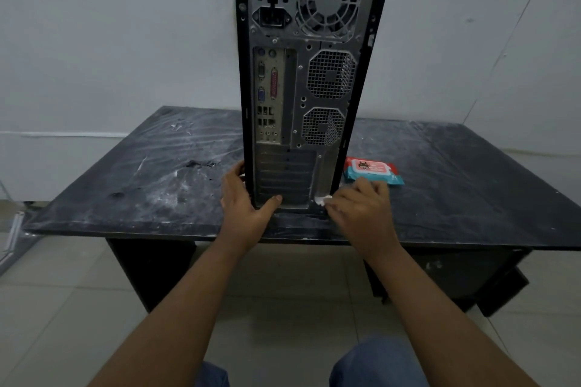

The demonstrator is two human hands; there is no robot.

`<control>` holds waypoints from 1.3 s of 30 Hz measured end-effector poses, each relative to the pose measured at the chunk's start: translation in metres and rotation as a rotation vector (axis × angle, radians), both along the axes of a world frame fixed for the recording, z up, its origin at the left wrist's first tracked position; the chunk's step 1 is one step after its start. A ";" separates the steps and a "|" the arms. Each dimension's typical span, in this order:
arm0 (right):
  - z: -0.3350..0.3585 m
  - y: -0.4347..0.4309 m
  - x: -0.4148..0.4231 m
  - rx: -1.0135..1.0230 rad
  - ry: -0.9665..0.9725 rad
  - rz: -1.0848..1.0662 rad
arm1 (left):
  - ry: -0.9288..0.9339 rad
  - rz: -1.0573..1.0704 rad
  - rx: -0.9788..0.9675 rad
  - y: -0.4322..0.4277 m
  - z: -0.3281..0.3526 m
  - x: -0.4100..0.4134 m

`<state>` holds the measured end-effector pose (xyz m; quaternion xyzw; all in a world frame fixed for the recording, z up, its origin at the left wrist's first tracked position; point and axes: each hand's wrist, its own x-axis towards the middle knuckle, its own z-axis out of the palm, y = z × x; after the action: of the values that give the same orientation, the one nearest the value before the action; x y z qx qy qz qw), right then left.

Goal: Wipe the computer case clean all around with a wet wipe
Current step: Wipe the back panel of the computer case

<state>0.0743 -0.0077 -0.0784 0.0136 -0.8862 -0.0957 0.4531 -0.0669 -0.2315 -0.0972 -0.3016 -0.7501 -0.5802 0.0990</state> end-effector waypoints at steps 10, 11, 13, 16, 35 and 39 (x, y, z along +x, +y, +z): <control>-0.017 -0.003 -0.004 -0.206 -0.017 -0.025 | -0.033 -0.028 0.032 -0.001 -0.005 -0.002; -0.023 -0.006 -0.003 -0.225 -0.038 -0.024 | -0.039 -0.036 0.039 -0.002 -0.006 -0.003; -0.019 -0.012 -0.002 -0.299 0.004 -0.024 | -0.046 -0.049 0.028 0.000 -0.005 -0.005; 0.007 -0.012 -0.002 -0.497 0.217 -0.022 | -0.061 -0.051 0.010 0.000 -0.002 -0.004; 0.019 -0.039 -0.016 -1.512 0.204 0.257 | -0.113 -0.057 0.025 -0.003 0.003 0.004; -0.002 -0.049 -0.011 -1.487 0.220 0.142 | -0.123 -0.053 0.038 -0.002 0.003 0.004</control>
<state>0.0630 -0.0567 -0.0804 -0.2484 -0.6640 0.5562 0.4337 -0.0633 -0.2339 -0.0939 -0.2830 -0.7354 -0.6142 0.0429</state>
